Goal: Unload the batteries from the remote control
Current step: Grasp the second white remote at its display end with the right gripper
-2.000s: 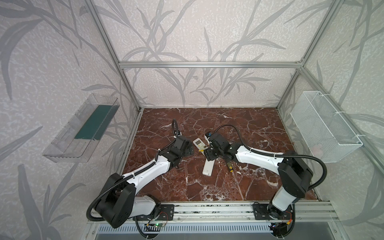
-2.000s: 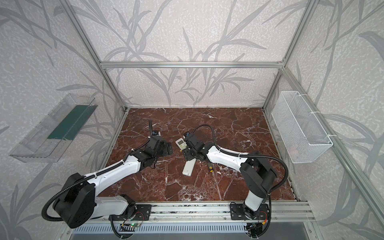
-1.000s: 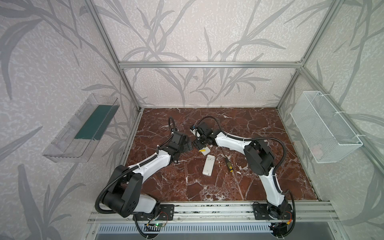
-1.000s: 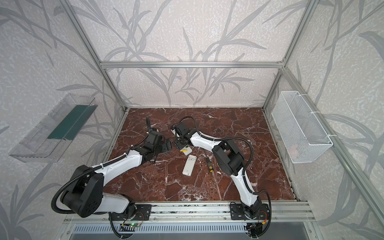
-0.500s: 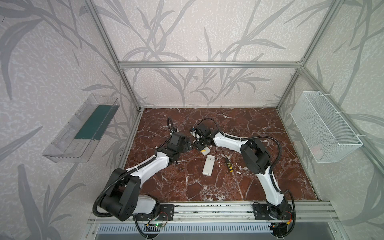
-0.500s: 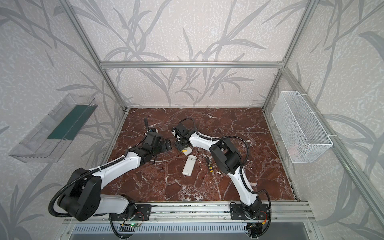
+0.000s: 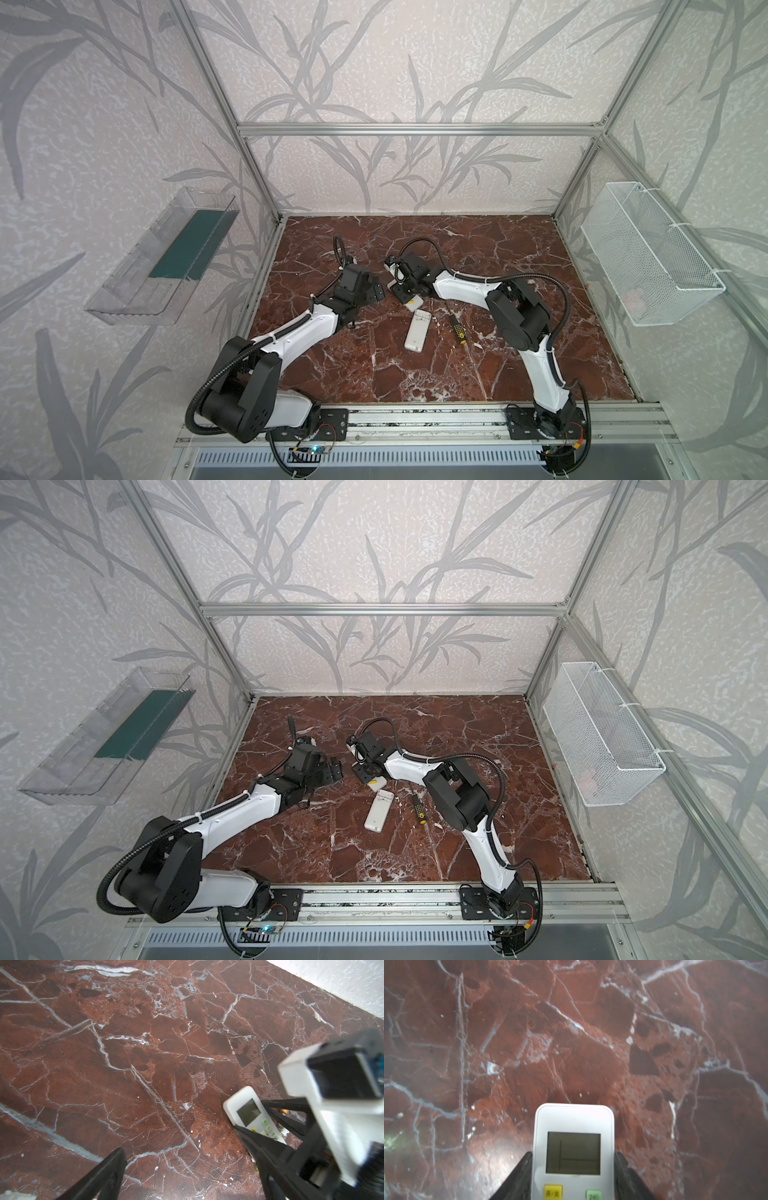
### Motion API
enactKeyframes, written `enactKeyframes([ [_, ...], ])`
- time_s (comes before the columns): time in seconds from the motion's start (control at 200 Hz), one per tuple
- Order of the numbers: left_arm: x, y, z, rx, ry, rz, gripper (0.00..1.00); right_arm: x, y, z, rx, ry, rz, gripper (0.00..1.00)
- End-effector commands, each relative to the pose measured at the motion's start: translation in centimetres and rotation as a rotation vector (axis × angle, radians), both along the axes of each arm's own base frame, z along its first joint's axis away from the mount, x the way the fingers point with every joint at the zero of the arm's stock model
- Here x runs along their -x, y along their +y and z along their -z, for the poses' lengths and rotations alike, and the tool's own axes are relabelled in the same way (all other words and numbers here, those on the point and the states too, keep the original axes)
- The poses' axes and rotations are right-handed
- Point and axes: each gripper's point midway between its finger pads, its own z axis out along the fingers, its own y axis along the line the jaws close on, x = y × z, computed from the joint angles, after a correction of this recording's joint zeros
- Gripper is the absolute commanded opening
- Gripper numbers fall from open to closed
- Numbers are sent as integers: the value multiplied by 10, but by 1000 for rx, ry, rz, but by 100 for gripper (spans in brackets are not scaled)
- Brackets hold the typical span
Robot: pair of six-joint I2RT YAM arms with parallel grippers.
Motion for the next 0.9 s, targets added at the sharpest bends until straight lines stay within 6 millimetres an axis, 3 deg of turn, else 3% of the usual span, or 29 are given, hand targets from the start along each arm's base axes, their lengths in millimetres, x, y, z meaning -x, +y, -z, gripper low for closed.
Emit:
enactKeyframes([
  [0.0, 1, 3, 2, -6, -5, -5, 98, -8, -11, -17, -60, -31, 53, 55],
  [0.295, 3, 4, 3, -3, -4, -1, 98, -7, -19, -23, -140, -18, 70, 54],
  [0.895, 11, 8, 7, 9, -12, -16, 98, -2, -28, -58, -256, -161, 14, 54],
])
